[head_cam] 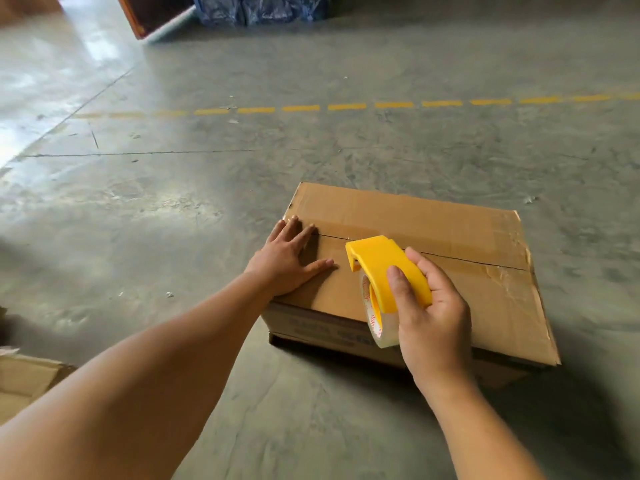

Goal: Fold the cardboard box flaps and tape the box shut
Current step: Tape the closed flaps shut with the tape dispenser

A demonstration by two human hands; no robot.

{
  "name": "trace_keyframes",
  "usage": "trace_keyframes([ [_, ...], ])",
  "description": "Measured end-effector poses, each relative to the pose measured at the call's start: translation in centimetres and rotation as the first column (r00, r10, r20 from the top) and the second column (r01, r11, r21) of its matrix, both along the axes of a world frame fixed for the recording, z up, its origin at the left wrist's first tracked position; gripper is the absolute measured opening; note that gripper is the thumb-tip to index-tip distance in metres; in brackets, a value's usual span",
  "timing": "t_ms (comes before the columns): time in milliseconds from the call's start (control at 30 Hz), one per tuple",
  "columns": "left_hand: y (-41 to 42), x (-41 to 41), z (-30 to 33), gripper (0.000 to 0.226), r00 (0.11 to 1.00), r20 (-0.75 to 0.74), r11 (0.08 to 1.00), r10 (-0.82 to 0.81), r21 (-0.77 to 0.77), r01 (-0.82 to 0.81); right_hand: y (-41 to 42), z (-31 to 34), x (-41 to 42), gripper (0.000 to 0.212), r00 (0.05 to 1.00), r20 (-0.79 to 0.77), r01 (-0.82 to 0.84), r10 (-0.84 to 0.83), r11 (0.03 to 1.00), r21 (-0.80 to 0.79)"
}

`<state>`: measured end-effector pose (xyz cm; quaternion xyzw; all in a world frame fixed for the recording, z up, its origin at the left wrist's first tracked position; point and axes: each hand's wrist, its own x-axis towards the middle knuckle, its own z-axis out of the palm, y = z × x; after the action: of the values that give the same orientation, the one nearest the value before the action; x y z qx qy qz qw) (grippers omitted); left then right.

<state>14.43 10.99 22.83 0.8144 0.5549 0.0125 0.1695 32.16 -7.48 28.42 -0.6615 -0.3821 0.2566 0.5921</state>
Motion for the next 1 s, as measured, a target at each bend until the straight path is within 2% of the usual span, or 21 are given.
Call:
trace_keyframes([
  [233, -0.6, 0.2, -0.5, 0.082, 0.997, 0.072, 1.000, -0.021, 0.001, 0.021, 2.0, -0.3, -1.2, 0.038, 0.998, 0.037, -0.042, 0.042, 0.999, -0.001],
  [367, 1.5, -0.3, 0.6, 0.067, 0.990, -0.002, 0.978, -0.138, 0.157, 0.137, 3.1, -0.1, -2.5, 0.034, 0.999, 0.027, -0.022, 0.022, 1.000, -0.012],
  [467, 4.0, -1.2, 0.7, 0.055, 0.977, 0.012, 0.964, -0.213, 0.163, 0.208, 3.7, 0.4, -4.1, 0.031, 1.000, 0.017, 0.001, 0.000, 1.000, -0.030],
  [567, 6.6, -1.6, 0.6, 0.037, 0.949, 0.154, 0.958, -0.275, 0.127, 0.257, 4.9, 0.2, -6.0, 0.035, 0.999, 0.013, 0.034, -0.034, 0.999, -0.030],
  [633, 7.8, -1.4, 1.2, 0.025, 0.913, 0.334, 0.972, -0.235, 0.059, 0.229, 5.7, -0.1, -7.4, 0.042, 0.998, 0.008, 0.070, -0.070, 0.997, -0.012],
  [667, 8.1, -1.2, 1.7, 0.027, 0.883, 0.441, 0.979, -0.159, -0.043, 0.197, 6.1, -0.1, -8.1, 0.045, 0.996, -0.003, 0.090, -0.090, 0.996, 0.001],
  [700, 8.4, -1.0, 2.4, 0.036, 0.841, 0.540, 0.959, -0.042, -0.215, 0.186, 6.4, 0.0, -8.7, 0.046, 0.994, -0.020, 0.110, -0.109, 0.994, 0.015],
  [733, 8.8, -0.9, 3.1, 0.046, 0.796, 0.597, 0.875, 0.103, -0.434, 0.213, 6.7, 0.2, -9.3, 0.046, 0.991, -0.033, 0.128, -0.127, 0.991, 0.031],
  [767, 9.2, -0.9, 3.9, 0.056, 0.766, 0.600, 0.732, 0.230, -0.625, 0.270, 7.0, 0.4, -9.8, 0.045, 0.989, -0.039, 0.147, -0.145, 0.988, 0.048],
  [833, 10.1, -1.1, 4.5, 0.066, 0.757, 0.556, 0.439, 0.342, -0.807, 0.394, 7.4, 0.9, -10.7, 0.044, 0.983, -0.039, 0.181, -0.178, 0.981, 0.077],
  [867, 10.5, -1.2, 4.7, 0.066, 0.763, 0.543, 0.344, 0.350, -0.832, 0.435, 7.5, 1.1, -11.0, 0.042, 0.981, -0.037, 0.192, -0.190, 0.978, 0.086],
  [933, 11.0, -1.3, 5.1, 0.060, 0.771, 0.547, 0.268, 0.327, -0.836, 0.479, 7.6, 1.5, -11.7, 0.037, 0.977, -0.042, 0.210, -0.207, 0.973, 0.093],
  [1000, 11.4, -1.2, 5.5, 0.052, 0.772, 0.568, 0.254, 0.285, -0.822, 0.511, 7.5, 1.7, -12.4, 0.035, 0.975, -0.051, 0.220, -0.216, 0.971, 0.092],
])
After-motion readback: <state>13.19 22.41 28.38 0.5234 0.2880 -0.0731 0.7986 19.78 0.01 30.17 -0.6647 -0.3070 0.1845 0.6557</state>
